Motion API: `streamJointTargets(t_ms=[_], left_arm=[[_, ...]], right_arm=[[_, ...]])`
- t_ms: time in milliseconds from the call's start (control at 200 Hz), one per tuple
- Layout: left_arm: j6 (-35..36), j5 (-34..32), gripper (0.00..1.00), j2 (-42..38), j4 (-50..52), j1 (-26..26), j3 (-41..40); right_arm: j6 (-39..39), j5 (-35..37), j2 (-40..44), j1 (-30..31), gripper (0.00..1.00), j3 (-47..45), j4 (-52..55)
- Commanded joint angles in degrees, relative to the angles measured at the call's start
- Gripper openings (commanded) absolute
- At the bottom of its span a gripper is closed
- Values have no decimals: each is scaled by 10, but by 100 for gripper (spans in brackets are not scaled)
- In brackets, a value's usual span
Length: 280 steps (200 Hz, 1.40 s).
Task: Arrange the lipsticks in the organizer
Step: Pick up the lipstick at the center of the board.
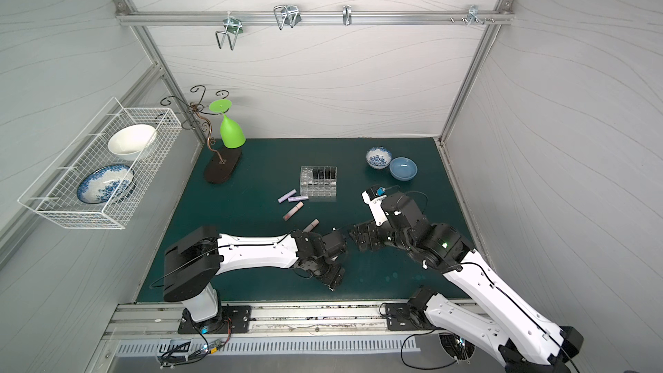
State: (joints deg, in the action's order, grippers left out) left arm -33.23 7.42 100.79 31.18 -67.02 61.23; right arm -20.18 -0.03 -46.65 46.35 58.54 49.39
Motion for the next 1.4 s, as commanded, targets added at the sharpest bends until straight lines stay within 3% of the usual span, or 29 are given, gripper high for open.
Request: streamJointTargets(t_ms=[0, 95, 535, 860, 991, 1171, 1256, 1396], left_arm=[[-1, -26, 73, 2, 25, 2, 11], [4, -25, 66, 7, 24, 2, 13], [37, 23, 55, 38, 3, 3, 30], [44, 26, 27, 39, 16, 7, 29], [37, -5, 23, -26, 12, 9, 0], [18, 26, 20, -221, -67, 41, -84], [2, 80, 20, -319, -115, 77, -124], [6, 178, 20, -431, -141, 110, -150]], right_arm=[[-8, 1, 14, -4, 90, 11, 20], [-9, 1, 18, -4, 90, 8, 19], [-6, 5, 32, -4, 90, 15, 37], [-2, 11, 43, -5, 90, 30, 55], [-5, 13, 47, -5, 90, 25, 48], [-5, -20, 32, -17, 91, 25, 21], [-5, -71, 21, -35, 92, 20, -7], [-3, -225, -11, -68, 94, 21, -64]])
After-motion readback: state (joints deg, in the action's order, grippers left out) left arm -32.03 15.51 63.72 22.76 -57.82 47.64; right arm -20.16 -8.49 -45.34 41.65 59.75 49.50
